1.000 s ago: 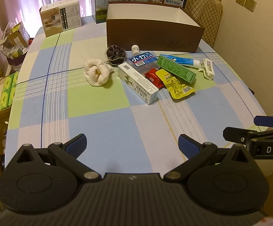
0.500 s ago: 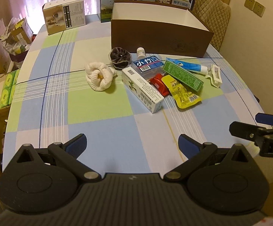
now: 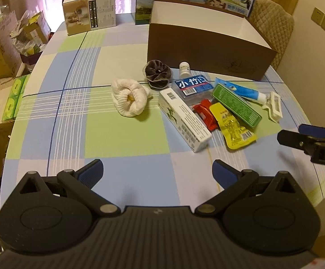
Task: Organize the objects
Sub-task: 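Move both tools toward the items on the checkered tablecloth, then grasp the green-and-white medicine box with the right tool while the left tool approaches the white cloth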
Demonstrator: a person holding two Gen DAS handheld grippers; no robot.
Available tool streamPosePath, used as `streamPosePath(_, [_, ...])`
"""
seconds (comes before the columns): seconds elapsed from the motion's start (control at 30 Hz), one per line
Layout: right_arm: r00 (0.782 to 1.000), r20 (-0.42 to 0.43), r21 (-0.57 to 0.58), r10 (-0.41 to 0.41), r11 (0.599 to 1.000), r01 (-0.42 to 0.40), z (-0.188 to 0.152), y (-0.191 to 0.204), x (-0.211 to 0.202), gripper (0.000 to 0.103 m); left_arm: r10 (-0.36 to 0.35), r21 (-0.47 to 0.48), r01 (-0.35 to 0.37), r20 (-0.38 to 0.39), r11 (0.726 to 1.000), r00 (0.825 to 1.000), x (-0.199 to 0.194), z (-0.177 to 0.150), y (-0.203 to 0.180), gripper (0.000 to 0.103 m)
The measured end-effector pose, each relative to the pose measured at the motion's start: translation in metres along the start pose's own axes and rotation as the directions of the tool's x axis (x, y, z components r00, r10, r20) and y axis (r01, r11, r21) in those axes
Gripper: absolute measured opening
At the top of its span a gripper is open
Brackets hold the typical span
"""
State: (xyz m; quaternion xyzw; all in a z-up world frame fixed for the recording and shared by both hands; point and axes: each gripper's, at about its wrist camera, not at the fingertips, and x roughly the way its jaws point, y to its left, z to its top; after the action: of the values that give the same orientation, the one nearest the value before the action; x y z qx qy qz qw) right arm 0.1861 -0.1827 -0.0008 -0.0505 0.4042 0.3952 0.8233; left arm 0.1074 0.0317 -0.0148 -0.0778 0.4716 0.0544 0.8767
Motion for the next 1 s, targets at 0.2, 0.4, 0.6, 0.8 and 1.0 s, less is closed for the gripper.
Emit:
streamPosePath(0.2, [0.999,-0.033,-0.066,0.026,0.997,-0.028,0.018,-0.023,0.031,0.077,0.033,-0.037,-0.033,-0.013,0.999,0.999,0.017,0.01,0.002,0.102])
streamPosePath(0.4, [0.995,-0.081,-0.107,0.063,0.992,-0.072,0.032,-0.041,0.065,0.073,0.065,-0.083,-0.067,-0.033,0.994,0.997,0.032,0.016,0.008,0.102])
streamPosePath(0.6, [0.983,-0.14,-0.123,0.119,0.983,-0.136,0.046,-0.053,0.102,0.073,0.098,-0.125,-0.103,-0.048,0.987,0.994,0.041,0.021,0.012,0.102])
streamPosePath(0.8, [0.969,-0.186,-0.135,0.163,0.973,-0.19,0.056,-0.061,0.129,0.071,0.125,-0.159,-0.133,-0.058,0.978,0.99,0.048,0.024,0.013,0.102])
streamPosePath(1.0, [0.951,-0.226,-0.112,0.212,0.964,-0.241,0.059,-0.07,0.147,0.058,0.146,-0.18,-0.153,-0.053,0.972,0.988,0.05,0.027,0.012,0.102])
